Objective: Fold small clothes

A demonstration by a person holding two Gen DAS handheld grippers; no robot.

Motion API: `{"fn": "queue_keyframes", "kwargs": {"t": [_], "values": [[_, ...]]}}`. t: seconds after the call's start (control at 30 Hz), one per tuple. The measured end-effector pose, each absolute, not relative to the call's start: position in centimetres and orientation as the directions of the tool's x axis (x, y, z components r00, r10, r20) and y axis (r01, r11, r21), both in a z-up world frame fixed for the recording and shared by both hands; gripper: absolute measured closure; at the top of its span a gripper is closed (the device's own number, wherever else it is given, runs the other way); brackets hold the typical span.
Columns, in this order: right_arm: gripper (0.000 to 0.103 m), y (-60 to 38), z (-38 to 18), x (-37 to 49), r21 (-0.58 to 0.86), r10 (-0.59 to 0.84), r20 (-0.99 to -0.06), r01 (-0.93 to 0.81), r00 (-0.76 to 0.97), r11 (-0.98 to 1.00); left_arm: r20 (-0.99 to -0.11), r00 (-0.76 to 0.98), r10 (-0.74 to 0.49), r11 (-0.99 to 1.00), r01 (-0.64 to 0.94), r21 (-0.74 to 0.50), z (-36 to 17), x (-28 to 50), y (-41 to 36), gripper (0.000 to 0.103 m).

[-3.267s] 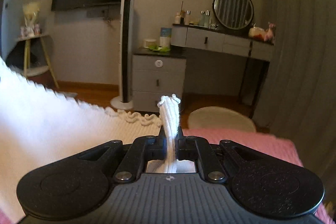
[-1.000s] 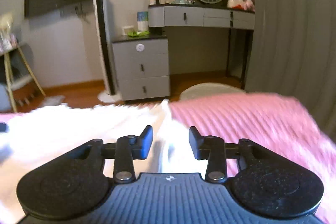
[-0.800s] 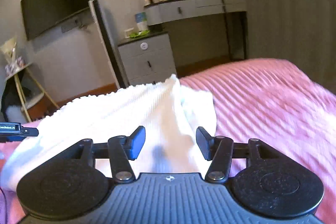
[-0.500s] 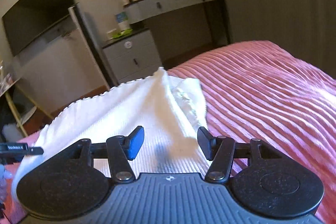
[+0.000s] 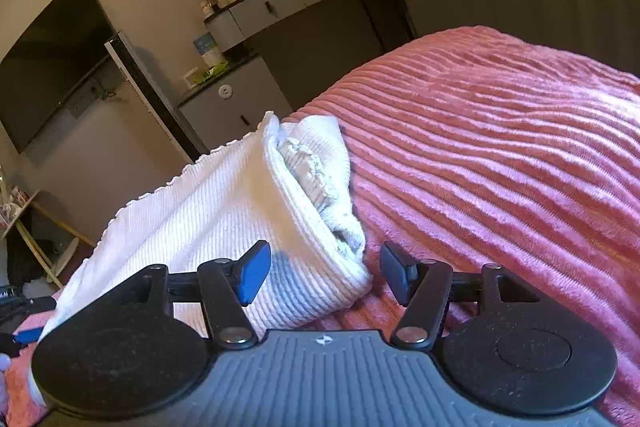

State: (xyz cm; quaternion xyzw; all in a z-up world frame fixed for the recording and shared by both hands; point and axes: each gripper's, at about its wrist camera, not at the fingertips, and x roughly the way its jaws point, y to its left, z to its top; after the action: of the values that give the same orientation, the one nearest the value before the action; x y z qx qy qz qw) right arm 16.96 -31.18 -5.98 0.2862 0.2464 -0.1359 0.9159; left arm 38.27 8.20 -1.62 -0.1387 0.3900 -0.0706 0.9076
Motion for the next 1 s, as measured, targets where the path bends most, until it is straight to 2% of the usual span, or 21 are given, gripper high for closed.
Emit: {"fn": "queue_keyframes", "kwargs": {"t": [0.07, 0.13, 0.2, 0.27, 0.33, 0.4, 0.43, 0.57, 0.67, 0.7, 0.77, 0.83, 0.9, 1.0], "values": [[0.041, -31.0, -6.0, 17.0, 0.470, -0.095, -0.523, 0.380, 0.847, 0.797, -0.697, 0.675, -0.244, 0.959, 0.060, -0.278, -1.8, 38.5, 7.4, 0.046], [0.041, -30.6, -5.8, 17.1, 0.461, -0.096, -0.513, 0.368, 0.853, 0.808, -0.706, 0.674, -0.217, 0.972, 0.086, -0.216, -1.8, 38.9, 6.4, 0.072], [0.041, -30.1, -5.4, 16.9, 0.448, -0.106, -0.471, 0.341, 0.876, 0.827, -0.709, 0.687, -0.158, 0.987, 0.085, -0.138, -1.6, 39.0, 5.5, 0.082], [0.043, -29.8, -5.0, 16.7, 0.441, -0.121, -0.434, 0.327, 0.893, 0.835, -0.697, 0.702, -0.147, 0.988, 0.081, -0.128, -1.2, 39.2, 5.1, 0.089], [0.056, -29.8, -5.0, 16.7, 0.457, -0.101, -0.403, 0.296, 0.910, 0.839, -0.692, 0.707, -0.145, 0.989, 0.083, -0.122, -1.0, 39.3, 4.8, 0.093], [0.082, -29.5, -5.2, 17.0, 0.460, -0.062, -0.397, 0.258, 0.916, 0.850, -0.679, 0.722, -0.130, 0.991, 0.091, -0.094, -0.8, 39.4, 4.5, 0.095], [0.085, -29.4, -5.3, 17.2, 0.466, -0.037, -0.393, 0.234, 0.919, 0.853, -0.651, 0.750, -0.118, 0.993, 0.091, -0.075, -0.4, 39.2, 4.3, 0.095], [0.085, -29.0, -5.5, 17.6, 0.454, -0.019, -0.396, 0.214, 0.918, 0.865, -0.570, 0.816, -0.096, 0.995, 0.062, -0.078, 0.7, 38.6, 4.4, 0.095], [0.086, -29.2, -5.7, 17.9, 0.392, -0.111, -0.455, 0.311, 0.883, 0.866, -0.661, 0.749, -0.032, 0.999, 0.037, -0.006, -1.5, 40.0, 4.0, 0.094], [0.089, -29.3, -5.8, 18.0, 0.375, -0.137, -0.474, 0.340, 0.870, 0.862, -0.702, 0.712, -0.021, 0.999, 0.038, 0.009, -2.3, 40.3, 3.9, 0.091], [0.089, -29.5, -5.6, 17.8, 0.357, -0.162, -0.480, 0.361, 0.862, 0.862, -0.694, 0.720, -0.007, 0.999, 0.029, 0.020, -2.8, 39.6, 3.8, 0.082], [0.085, -29.3, -5.3, 17.7, 0.342, -0.178, -0.474, 0.367, 0.862, 0.865, -0.684, 0.730, -0.014, 0.999, 0.031, 0.012, -2.4, 38.9, 3.9, 0.058], [0.083, -29.3, -4.9, 17.4, 0.340, -0.193, -0.454, 0.370, 0.870, 0.865, -0.673, 0.739, -0.034, 0.999, 0.033, -0.015, -1.6, 38.4, 3.8, 0.058], [0.083, -29.0, -4.4, 17.0, 0.365, -0.193, -0.402, 0.350, 0.895, 0.863, -0.611, 0.790, -0.055, 0.996, 0.087, 0.023, -0.2, 37.3, 1.8, 0.057]]}}
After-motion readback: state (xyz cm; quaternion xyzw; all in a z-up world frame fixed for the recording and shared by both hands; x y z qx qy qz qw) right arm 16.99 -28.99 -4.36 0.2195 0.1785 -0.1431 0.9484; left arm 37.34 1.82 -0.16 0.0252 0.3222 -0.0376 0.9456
